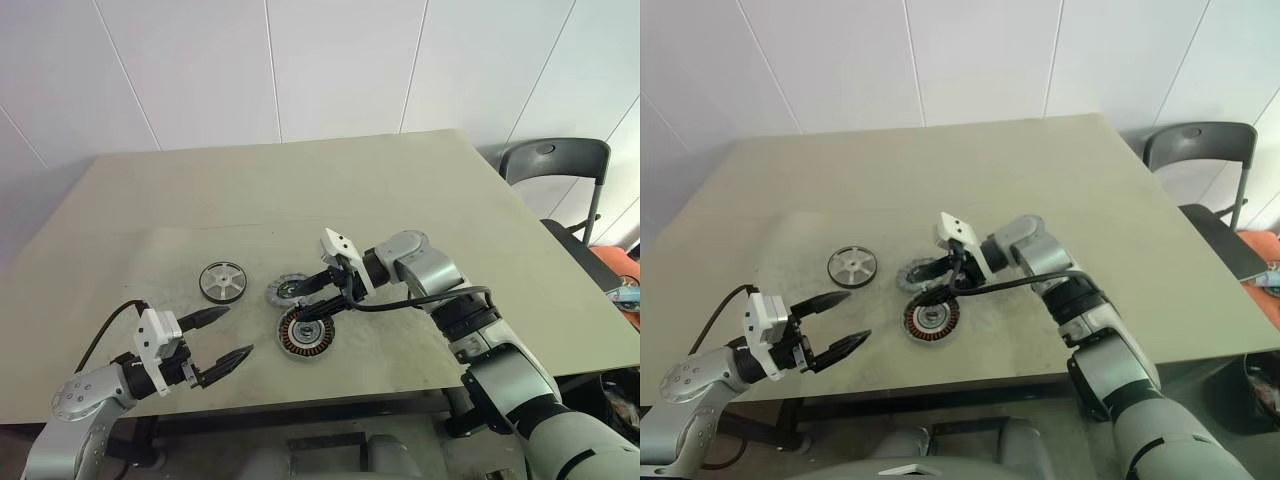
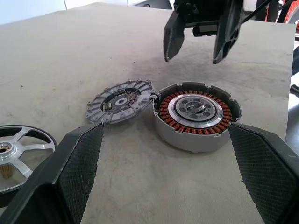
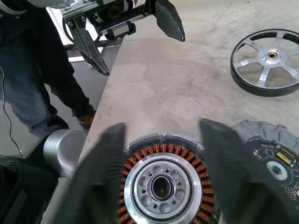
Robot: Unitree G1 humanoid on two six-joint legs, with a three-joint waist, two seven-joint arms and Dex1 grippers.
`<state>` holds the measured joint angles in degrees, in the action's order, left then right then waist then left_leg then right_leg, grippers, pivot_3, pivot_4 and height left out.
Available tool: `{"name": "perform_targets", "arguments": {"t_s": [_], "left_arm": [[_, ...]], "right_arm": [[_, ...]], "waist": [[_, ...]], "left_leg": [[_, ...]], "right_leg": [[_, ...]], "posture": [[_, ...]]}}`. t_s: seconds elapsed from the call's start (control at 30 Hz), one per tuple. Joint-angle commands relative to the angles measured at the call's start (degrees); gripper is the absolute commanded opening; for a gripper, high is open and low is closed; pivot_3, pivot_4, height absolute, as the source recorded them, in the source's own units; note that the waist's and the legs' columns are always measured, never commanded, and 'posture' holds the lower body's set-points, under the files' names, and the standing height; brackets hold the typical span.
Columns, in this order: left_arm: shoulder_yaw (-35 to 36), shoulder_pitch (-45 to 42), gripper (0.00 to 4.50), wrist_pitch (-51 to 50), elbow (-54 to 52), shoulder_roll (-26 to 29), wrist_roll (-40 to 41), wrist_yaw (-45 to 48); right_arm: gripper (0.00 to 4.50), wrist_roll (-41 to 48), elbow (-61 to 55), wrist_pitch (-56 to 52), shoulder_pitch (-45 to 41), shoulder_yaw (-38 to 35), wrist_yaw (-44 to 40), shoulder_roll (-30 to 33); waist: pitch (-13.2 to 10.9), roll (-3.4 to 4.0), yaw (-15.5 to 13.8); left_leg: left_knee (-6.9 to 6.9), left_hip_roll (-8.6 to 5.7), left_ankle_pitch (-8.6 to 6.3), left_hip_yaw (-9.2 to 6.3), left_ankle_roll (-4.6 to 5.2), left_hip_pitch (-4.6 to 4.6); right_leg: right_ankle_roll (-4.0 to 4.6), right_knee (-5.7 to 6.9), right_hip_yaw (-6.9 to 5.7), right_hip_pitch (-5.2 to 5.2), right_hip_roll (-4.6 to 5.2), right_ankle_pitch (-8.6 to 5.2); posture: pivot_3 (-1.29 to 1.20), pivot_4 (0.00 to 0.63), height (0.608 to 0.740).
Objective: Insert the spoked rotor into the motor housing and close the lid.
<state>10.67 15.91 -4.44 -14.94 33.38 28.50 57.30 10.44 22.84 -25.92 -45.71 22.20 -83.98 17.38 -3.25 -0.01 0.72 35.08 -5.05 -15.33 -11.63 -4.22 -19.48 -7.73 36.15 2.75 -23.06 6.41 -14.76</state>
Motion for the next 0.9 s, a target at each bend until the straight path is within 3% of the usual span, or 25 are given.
{"name": "perform_targets", "arguments": {"t_s": [0.03,0.13,0.57,0.9], "left_arm": [[0.3,-0.9,4.50,0.9,-0.5,0.2,0.0,0.0],[0.3,-0.9,4.50,0.9,-0.6,0.2,-0.1,-0.1],[0.5,-0.6,4.50,0.6,-1.2,0.3,-0.2,-0.6],[0.7,-0.8,4.50,0.2,-1.2,0.6,-0.1,-1.3]], "right_arm": [[1.11,0.8,-1.3,0.6,-0.2,-0.4,0.1,-0.4],[0.07,0.4,-0.6,1.2,0.1,-0.1,0.4,-0.7],[0.03,-9.2,13.9,10.7,1.2,7.3,0.2,0.0],[0.03,0.5,9.3,1.7,-2.0,-2.0,-0.1,-3.3]], "waist": [[0.0,0.00,0.0],[0.0,0.00,0.0],[0.0,0.04,0.1],[0.0,0.06,0.0]], "left_leg": [[0.00,0.00,0.00,0.01,0.00,0.00],[-0.01,0.00,0.00,0.02,0.00,-0.01],[-0.01,0.00,0.00,0.07,0.00,0.06],[0.05,0.01,0.00,0.07,0.01,0.06]], "right_leg": [[0.00,0.00,0.00,0.00,0.00,0.00],[-0.01,0.00,0.02,-0.02,0.00,0.01],[0.00,0.00,0.05,0.03,0.00,0.02],[0.10,0.01,0.07,0.03,-0.01,0.13]], "posture": [[0.00,0.000,0.740],[0.00,0.000,0.740],[0.00,0.000,0.740],[0.00,0.000,0.740]]}}
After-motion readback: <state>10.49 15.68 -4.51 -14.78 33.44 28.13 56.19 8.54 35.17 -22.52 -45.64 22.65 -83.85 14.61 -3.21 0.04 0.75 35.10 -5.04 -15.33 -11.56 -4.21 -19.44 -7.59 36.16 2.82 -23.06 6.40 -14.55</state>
